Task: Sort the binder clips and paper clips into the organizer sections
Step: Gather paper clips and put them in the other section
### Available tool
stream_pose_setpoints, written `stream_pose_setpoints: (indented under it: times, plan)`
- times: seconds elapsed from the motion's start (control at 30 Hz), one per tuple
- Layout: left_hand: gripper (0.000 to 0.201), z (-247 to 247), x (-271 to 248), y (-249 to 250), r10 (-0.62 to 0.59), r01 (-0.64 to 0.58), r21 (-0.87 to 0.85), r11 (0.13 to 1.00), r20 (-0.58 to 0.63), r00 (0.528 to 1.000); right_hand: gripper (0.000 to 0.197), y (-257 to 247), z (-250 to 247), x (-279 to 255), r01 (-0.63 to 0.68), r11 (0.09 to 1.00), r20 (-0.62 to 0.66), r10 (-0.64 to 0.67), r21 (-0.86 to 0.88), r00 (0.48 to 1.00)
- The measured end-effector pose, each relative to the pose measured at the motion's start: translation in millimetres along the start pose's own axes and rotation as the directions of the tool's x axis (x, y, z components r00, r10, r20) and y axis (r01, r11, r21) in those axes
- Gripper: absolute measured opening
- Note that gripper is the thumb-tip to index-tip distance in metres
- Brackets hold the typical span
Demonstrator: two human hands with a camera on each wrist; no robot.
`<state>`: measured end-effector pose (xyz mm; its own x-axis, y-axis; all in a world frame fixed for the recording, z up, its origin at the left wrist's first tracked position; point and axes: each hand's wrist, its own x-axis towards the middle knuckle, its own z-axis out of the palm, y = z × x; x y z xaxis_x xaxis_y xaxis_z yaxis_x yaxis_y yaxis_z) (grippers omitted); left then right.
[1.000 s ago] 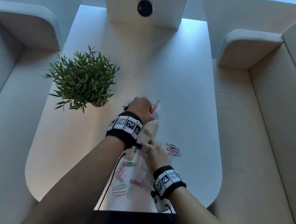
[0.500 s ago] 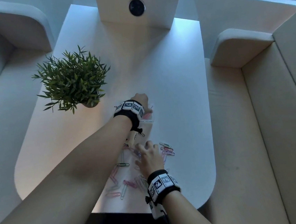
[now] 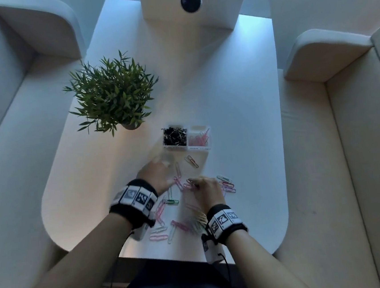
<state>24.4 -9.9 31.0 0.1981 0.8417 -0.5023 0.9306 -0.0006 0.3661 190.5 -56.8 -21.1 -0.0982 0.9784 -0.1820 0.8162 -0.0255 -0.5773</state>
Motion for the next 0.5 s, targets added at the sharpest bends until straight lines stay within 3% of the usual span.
stream_pose_setpoints:
  times: [0.07,0.13,0.2,0.33,0.5]
  plan:
    - [0.075,20.4,-12.6,-7.4,0.012,-0.014,0.039,0.999,0.039,0.999,0.018,-1.1,-6.5,1.2,-0.084,0.989,-0.046,0.090,0.121,0.995]
    - [0.094,32.2,-20.1,-13.4,0.024,-0.022,0.105,0.994,-0.017,1.000,0.014,-4.9,-20.3,3.3,-0.143,0.954,-0.087,0.171,0.263,0.981]
    - [0.108,35.4,-28.2,-21.0,-0.010,0.022,0.131,0.991,-0.090,0.996,0.012,-9.0,-40.6,13.5,-0.111,0.937,-0.182,0.179,0.330,0.967]
    - [0.129,48.2,-46.1,-41.8,-0.184,0.183,0.079,0.980,0.000,0.983,0.012,-11.8,-76.8,68.0,0.020,0.980,-0.354,0.052,0.196,0.934]
    - [0.146,65.4,-59.8,-64.5,-0.191,0.182,0.141,0.973,0.055,0.980,0.029,-11.9,-77.8,122.1,0.065,0.989,-0.122,-0.081,-0.130,0.989]
